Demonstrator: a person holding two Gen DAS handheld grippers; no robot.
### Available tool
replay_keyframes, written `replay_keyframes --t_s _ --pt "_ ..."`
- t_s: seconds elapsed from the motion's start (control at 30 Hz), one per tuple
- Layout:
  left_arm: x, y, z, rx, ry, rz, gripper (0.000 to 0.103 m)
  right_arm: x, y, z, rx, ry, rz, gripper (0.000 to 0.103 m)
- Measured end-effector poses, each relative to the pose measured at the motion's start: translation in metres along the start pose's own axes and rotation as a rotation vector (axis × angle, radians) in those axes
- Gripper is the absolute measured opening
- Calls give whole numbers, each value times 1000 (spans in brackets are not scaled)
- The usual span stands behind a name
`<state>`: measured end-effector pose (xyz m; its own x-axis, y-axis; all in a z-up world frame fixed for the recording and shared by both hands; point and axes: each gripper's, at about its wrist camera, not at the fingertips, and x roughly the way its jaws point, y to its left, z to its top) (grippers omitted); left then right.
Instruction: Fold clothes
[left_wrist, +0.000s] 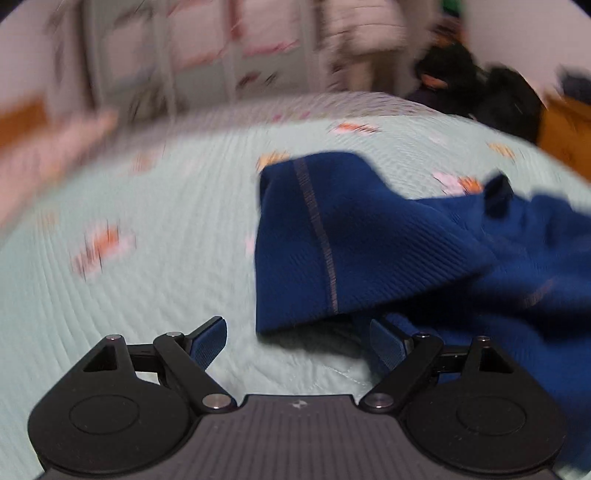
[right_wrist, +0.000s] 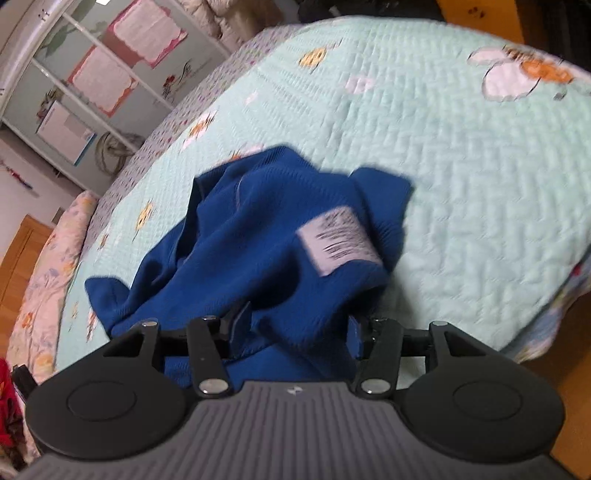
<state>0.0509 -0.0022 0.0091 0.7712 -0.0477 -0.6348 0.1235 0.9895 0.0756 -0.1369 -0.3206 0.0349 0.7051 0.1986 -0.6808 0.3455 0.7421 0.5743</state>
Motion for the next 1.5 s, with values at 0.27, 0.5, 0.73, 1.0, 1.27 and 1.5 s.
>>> replay_keyframes --t_s 0.27,0.5,0.73,1.0,1.27,1.5 --pt "-15 -56 -6 403 -154 100 86 3 26 -18 -107 -9 48 60" --pt "-9 -75 4 577 -237 191 84 -3 67 -39 -336 -73 67 64" --pt "-14 -87 15 668 -266 171 21 -3 99 -60 -521 -87 78 64" --pt "0 -97 3 849 -249 203 47 -9 90 -64 -495 -46 63 65" --pt "2 -94 22 741 -209 95 7 -32 33 -61 -264 -16 -5 65" --pt "-18 -50 83 294 -194 -54 6 -43 -2 -43 9 -132 -21 65"
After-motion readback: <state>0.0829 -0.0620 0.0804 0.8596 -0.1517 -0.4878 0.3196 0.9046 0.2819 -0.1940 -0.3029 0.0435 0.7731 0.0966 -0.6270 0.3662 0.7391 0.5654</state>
